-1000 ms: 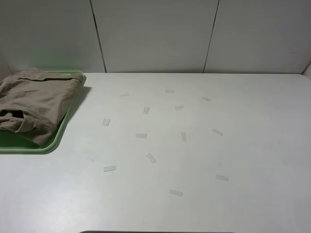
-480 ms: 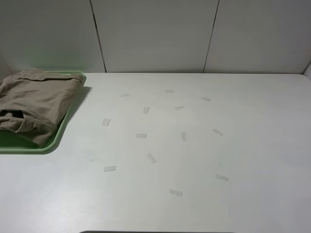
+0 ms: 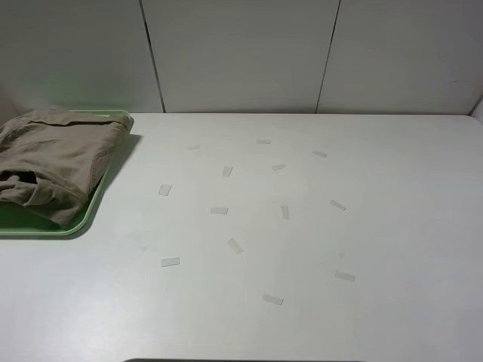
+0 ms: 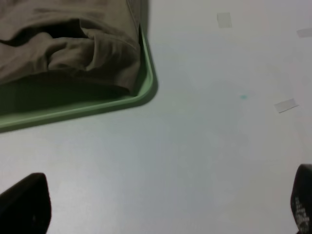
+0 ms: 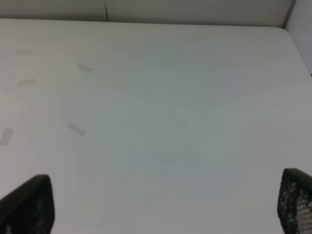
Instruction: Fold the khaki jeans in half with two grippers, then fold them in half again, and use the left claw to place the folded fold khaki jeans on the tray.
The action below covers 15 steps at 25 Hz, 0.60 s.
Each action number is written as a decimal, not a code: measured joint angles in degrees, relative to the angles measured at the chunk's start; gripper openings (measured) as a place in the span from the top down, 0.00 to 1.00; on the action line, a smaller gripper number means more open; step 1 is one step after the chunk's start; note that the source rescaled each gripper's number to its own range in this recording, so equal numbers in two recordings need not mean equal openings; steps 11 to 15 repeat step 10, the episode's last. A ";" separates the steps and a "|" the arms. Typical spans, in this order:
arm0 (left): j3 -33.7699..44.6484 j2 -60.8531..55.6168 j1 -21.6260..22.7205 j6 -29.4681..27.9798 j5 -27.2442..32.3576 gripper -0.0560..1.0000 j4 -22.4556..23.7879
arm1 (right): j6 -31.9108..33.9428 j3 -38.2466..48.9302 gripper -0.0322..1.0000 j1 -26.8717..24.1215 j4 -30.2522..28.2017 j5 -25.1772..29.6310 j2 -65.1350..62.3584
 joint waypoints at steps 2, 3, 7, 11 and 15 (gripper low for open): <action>0.00 0.00 0.00 0.00 0.00 0.00 0.00 | 0.00 0.00 0.00 0.00 0.00 0.00 0.00; 0.00 0.00 0.00 0.00 0.00 0.00 0.00 | 0.00 0.00 0.00 0.00 0.00 0.00 0.00; 0.00 0.00 0.00 0.00 0.00 0.00 0.00 | 0.00 0.00 0.00 0.00 0.00 0.00 0.00; 0.00 0.00 0.00 0.00 0.00 0.00 0.00 | 0.00 0.00 0.00 0.00 0.00 0.00 0.00; 0.00 0.00 0.00 0.00 0.00 0.00 0.00 | 0.00 0.00 0.00 0.00 0.00 0.00 0.00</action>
